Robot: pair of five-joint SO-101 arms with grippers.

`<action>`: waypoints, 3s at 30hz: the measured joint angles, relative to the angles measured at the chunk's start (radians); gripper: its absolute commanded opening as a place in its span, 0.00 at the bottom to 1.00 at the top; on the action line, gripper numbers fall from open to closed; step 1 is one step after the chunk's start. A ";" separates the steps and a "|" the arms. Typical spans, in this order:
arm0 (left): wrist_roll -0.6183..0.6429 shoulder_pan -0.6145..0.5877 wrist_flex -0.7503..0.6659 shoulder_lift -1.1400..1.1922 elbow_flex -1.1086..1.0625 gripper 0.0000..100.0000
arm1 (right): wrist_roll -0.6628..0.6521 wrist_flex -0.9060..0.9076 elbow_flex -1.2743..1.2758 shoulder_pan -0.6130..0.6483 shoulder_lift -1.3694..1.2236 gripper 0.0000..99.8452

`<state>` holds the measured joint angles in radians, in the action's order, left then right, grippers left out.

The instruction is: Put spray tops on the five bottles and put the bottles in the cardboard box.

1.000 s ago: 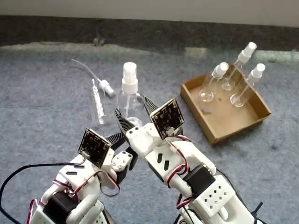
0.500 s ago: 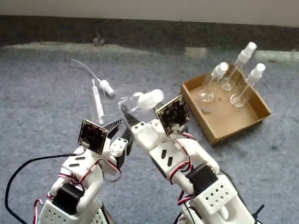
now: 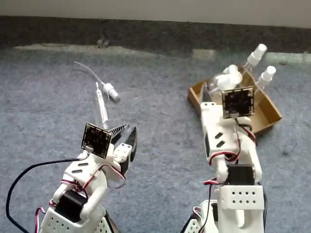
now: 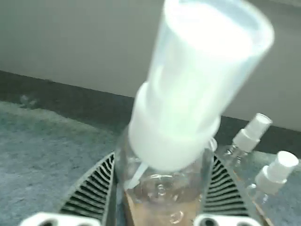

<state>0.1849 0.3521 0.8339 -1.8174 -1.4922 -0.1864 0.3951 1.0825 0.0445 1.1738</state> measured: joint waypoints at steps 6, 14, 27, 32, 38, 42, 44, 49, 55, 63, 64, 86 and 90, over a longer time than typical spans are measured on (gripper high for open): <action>0.000 0.000 0.003 -0.002 -0.011 0.05 | -0.012 0.000 0.000 -0.201 0.000 0.12; 0.000 0.000 0.003 0.000 -0.052 0.05 | -0.061 -0.072 0.035 -0.244 -0.061 0.12; 0.000 0.000 0.003 0.000 -0.052 0.05 | -0.063 -0.295 0.035 -0.247 -0.434 0.12; 0.000 0.000 0.003 0.000 -0.052 0.05 | -0.063 -0.384 0.035 -0.247 -0.508 0.12; 0.000 0.000 0.003 0.000 -0.087 0.05 | -0.057 -0.397 0.035 -0.239 -0.628 0.12; 0.000 0.000 0.003 0.000 -0.089 0.05 | 0.014 -0.397 0.035 -0.222 -0.694 0.12; 0.000 0.000 0.003 0.000 -0.089 0.05 | 0.023 -0.397 0.035 -0.222 -0.717 0.12; 0.000 0.000 0.003 0.000 -0.089 0.05 | 0.031 -0.423 0.035 -0.190 -0.761 0.12; 0.000 0.000 0.003 0.000 -0.089 0.05 | 0.032 -0.512 0.034 -0.181 -0.833 0.12; 0.000 0.000 0.003 0.000 -0.089 0.05 | 0.035 -0.617 0.032 -0.181 -0.918 0.12; 0.000 0.000 0.003 0.000 -0.089 0.05 | 0.041 -0.621 0.032 -0.181 -0.925 0.12; 0.000 0.000 0.003 0.000 -0.089 0.05 | 0.135 -0.638 -0.123 -0.180 -1.097 0.12; 0.000 0.000 0.003 0.000 -0.089 0.05 | 0.135 -0.638 -0.123 -0.180 -1.097 0.12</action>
<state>0.1849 0.3521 0.8370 -1.8174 -1.5812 -0.0514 -0.2432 0.9597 -0.1350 0.0767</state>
